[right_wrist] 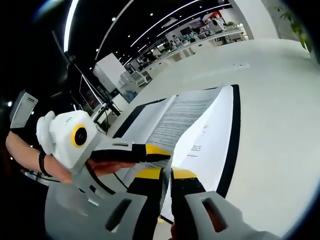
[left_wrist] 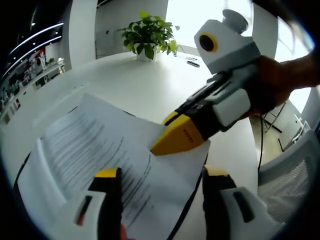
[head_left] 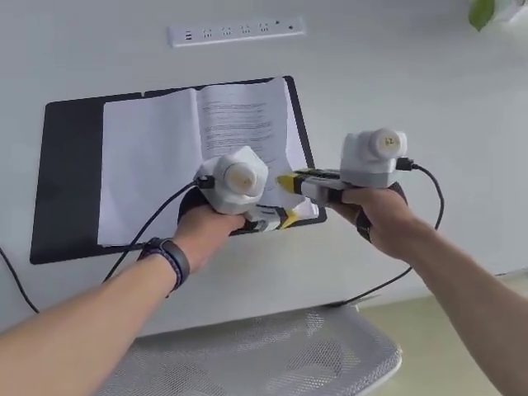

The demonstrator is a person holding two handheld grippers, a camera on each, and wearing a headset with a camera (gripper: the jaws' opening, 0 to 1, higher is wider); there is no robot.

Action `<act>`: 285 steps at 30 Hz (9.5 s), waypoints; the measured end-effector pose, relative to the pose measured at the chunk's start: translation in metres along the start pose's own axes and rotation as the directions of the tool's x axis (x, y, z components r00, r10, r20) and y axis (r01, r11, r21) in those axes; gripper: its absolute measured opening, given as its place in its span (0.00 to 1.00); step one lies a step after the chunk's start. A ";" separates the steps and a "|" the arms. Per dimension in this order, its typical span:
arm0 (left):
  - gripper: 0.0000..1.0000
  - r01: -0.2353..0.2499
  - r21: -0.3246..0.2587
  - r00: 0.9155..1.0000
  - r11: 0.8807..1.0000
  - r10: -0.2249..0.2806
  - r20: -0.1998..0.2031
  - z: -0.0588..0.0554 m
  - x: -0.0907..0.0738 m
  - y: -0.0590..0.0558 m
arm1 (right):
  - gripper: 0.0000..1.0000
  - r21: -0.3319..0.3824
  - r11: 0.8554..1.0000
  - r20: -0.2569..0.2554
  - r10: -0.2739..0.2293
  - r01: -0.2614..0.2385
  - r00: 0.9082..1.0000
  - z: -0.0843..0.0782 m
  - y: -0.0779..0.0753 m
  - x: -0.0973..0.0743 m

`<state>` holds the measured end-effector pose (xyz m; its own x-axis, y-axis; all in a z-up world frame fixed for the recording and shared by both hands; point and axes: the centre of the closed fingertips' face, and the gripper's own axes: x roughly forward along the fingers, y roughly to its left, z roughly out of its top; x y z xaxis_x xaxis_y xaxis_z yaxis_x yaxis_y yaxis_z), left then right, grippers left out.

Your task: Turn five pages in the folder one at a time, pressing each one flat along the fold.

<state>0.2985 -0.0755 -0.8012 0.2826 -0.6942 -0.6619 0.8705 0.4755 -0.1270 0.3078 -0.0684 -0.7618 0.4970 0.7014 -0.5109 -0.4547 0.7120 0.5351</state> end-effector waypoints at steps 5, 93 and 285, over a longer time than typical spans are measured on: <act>0.66 -0.008 0.004 1.000 1.000 0.007 0.008 0.003 -0.010 0.003 | 0.02 0.015 1.000 0.001 -0.009 0.009 1.000 0.000 -0.003 -0.002; 0.74 -0.297 -0.232 0.932 0.926 0.334 0.143 -0.081 -0.244 0.087 | 0.00 -0.138 0.935 -0.003 0.330 -0.327 0.944 0.053 0.188 0.097; 0.13 -0.346 -0.377 0.928 0.860 0.373 0.001 -0.145 -0.178 0.116 | 0.00 0.233 0.971 0.137 0.030 -0.062 0.990 0.149 -0.045 0.247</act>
<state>0.2912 0.1817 -0.8050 0.5874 -0.4670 -0.6610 0.4988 0.8521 -0.1587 0.5614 0.0682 -0.8116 0.5798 0.7114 -0.3973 -0.3002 0.6398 0.7075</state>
